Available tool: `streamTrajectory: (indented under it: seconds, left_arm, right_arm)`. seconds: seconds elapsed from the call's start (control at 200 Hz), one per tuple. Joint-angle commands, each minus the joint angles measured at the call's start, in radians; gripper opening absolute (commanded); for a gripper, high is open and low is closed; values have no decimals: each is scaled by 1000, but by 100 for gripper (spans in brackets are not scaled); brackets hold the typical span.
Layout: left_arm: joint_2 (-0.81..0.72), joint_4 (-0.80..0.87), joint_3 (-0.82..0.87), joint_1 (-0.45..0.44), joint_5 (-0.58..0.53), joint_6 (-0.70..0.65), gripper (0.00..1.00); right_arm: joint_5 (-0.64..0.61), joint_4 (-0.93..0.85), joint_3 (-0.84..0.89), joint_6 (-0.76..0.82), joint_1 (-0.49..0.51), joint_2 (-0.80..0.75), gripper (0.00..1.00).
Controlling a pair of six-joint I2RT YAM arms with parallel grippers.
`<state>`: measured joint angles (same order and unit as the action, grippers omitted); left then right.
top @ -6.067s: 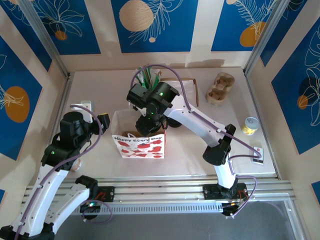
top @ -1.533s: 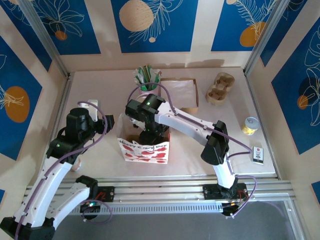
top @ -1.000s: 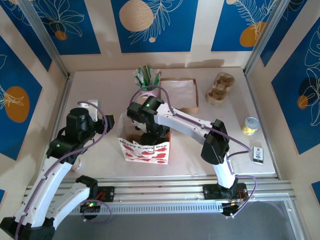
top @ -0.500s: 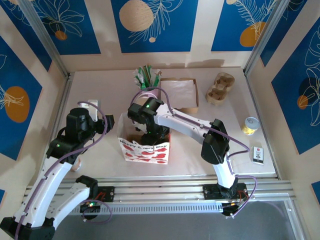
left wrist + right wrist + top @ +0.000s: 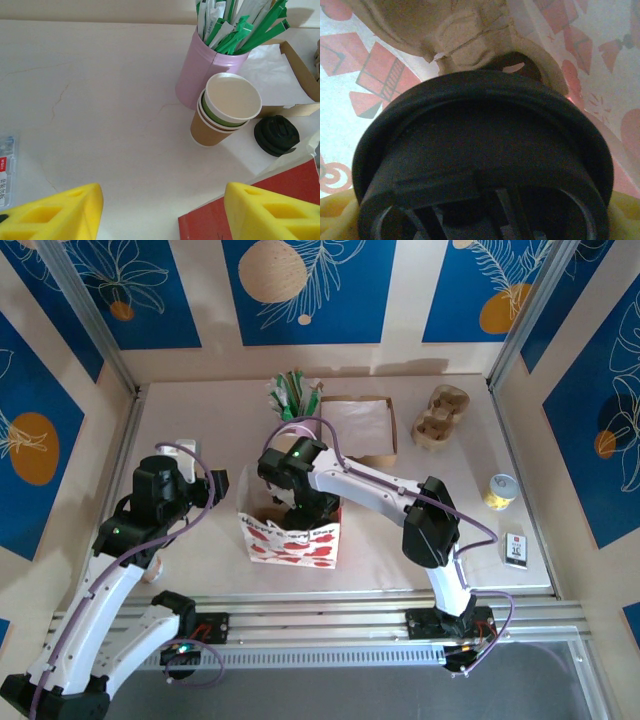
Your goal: Pack the takeout coffee
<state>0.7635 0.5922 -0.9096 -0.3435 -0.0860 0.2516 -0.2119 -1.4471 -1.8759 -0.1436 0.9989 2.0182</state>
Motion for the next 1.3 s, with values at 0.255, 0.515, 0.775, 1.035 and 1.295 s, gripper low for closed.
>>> streamTrajectory:
  seconds: [0.255, 0.515, 0.775, 1.035, 1.295]
  left_arm:
    - [5, 14, -8, -9, 15, -23, 65]
    - [8, 15, -8, -9, 17, -25, 65]
    - [10, 15, -9, -9, 17, -24, 65]
    - [7, 17, -8, -9, 14, -24, 65]
    - [7, 15, -8, -9, 15, -24, 65]
  right_arm:
    - [42, 33, 62, -11, -21, -30, 59]
    - [49, 46, 83, -11, -23, -30, 59]
    - [47, 50, 91, -16, -21, -28, 59]
    - [51, 59, 109, -19, -19, -28, 59]
    - [59, 70, 130, -24, -18, -28, 57]
